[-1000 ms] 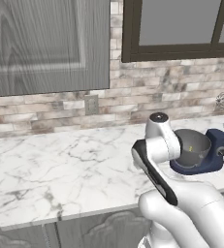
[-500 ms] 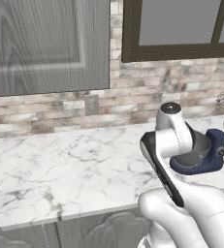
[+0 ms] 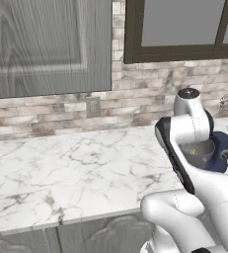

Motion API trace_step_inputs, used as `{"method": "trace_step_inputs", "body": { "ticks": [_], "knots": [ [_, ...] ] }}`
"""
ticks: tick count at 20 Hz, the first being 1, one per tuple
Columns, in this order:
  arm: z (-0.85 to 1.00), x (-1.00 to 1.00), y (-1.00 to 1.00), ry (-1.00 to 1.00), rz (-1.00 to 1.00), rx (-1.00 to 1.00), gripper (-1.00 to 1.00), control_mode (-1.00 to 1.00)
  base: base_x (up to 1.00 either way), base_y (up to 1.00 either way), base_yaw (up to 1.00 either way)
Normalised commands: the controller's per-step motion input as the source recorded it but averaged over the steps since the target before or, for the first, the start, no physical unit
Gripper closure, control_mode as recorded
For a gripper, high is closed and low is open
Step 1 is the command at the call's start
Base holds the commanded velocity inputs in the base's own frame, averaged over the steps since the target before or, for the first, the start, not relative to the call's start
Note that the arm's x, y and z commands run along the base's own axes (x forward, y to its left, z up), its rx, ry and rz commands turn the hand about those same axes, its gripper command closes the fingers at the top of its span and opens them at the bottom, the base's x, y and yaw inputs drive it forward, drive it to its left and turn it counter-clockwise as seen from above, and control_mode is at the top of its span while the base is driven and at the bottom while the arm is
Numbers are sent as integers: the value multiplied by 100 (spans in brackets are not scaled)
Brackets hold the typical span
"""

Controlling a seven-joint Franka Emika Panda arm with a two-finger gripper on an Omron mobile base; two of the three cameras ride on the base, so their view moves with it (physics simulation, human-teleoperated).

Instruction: Add butter and sugar cubes to the stand mixer bowl and then turn on the stand mixer to begin making frosting.

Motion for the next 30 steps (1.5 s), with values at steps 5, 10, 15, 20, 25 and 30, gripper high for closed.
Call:
{"method": "trace_step_inputs", "body": {
  "ticks": [5, 10, 15, 20, 25, 30],
  "knots": [
    [0, 8, -69, 6, -8, 3, 100, -100, 0, 0, 0],
    [-8, 14, -68, 9, -4, 5, 100, -100, 0, 0, 0],
    [-17, 36, -46, 6, 0, 6, 100, -100, 0, 0, 0],
    [-35, 36, -16, 4, 0, 2, 100, -100, 0, 0, 0],
    [-40, 37, -3, 11, 0, 2, 100, -100, 0, 0, 0],
    [-36, 34, -8, 10, 0, 4, 100, -100, 0, 0, 0]
  ]
}}
